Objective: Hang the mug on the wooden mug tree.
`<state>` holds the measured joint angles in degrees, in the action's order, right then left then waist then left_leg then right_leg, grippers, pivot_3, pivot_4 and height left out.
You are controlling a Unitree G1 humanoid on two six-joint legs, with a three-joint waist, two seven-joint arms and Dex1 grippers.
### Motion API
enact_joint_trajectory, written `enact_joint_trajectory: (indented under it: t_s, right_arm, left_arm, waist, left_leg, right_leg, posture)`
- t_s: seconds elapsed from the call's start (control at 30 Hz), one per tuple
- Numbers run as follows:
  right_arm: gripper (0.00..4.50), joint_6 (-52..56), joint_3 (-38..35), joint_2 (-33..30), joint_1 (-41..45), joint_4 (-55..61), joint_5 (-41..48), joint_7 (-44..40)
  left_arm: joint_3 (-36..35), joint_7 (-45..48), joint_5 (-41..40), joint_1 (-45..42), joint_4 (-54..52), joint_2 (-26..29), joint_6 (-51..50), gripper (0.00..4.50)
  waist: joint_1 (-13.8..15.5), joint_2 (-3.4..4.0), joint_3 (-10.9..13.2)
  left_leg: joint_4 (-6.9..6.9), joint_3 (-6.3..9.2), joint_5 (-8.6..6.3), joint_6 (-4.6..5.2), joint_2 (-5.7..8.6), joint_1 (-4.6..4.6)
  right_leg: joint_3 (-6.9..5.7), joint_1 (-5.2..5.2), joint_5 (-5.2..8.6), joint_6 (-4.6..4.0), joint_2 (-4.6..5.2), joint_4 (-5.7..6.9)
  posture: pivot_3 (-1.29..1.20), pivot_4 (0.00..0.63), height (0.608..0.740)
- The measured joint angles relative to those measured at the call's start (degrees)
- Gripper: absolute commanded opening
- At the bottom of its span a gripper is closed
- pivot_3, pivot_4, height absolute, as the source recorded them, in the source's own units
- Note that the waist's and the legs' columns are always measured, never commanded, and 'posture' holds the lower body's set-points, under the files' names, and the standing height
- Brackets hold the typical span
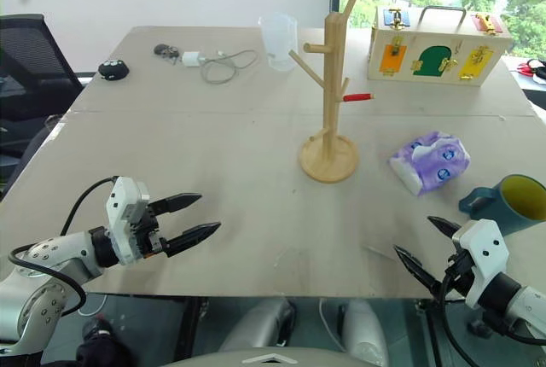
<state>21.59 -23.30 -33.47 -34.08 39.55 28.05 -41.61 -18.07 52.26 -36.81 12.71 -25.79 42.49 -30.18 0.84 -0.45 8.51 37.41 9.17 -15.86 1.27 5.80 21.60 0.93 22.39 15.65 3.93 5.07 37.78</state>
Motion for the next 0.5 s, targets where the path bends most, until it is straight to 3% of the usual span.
enact_joint_trajectory:
  t_s: [0.17, 0.33, 0.5]
  right_arm:
    - [4.5, 2.9, 2.0, 0.4, 7.0, 0.7, -1.0, 5.3]
    - [4.5, 11.6, 5.4, -7.4, 14.4, 3.5, -7.0, 10.9]
    - [4.5, 21.7, 11.0, -11.4, 29.1, 2.9, -9.3, 14.6]
  left_arm:
    - [0.1, 3.9, -5.2, -3.4, -0.5, -0.1, -0.2, 4.46]
    - [0.3, 9.2, -8.9, -5.9, -2.9, 1.0, 0.7, 4.46]
    - [2.2, 12.6, -9.6, -8.1, -5.3, 2.7, 1.0, 4.46]
  waist:
    - [-0.1, -0.03, 0.0]
    - [-0.1, -0.05, 0.0]
    - [-0.2, -0.06, 0.0]
  left_leg:
    - [-0.02, -0.07, 0.0, 0.0, 0.0, 0.05]
    - [-0.03, -0.12, 0.0, -0.01, 0.0, 0.11]
    - [-0.03, -0.21, 0.01, 0.0, -0.02, 0.13]
  right_leg:
    - [0.05, 0.12, -0.02, -0.02, 0.01, -0.03]
    - [0.06, 0.18, -0.02, -0.02, -0.03, -0.02]
    - [0.13, 0.22, -0.03, -0.03, -0.03, -0.04]
  posture:
    - [0.0, 0.15, 0.74]
    - [0.0, 0.15, 0.74]
    - [0.0, 0.15, 0.74]
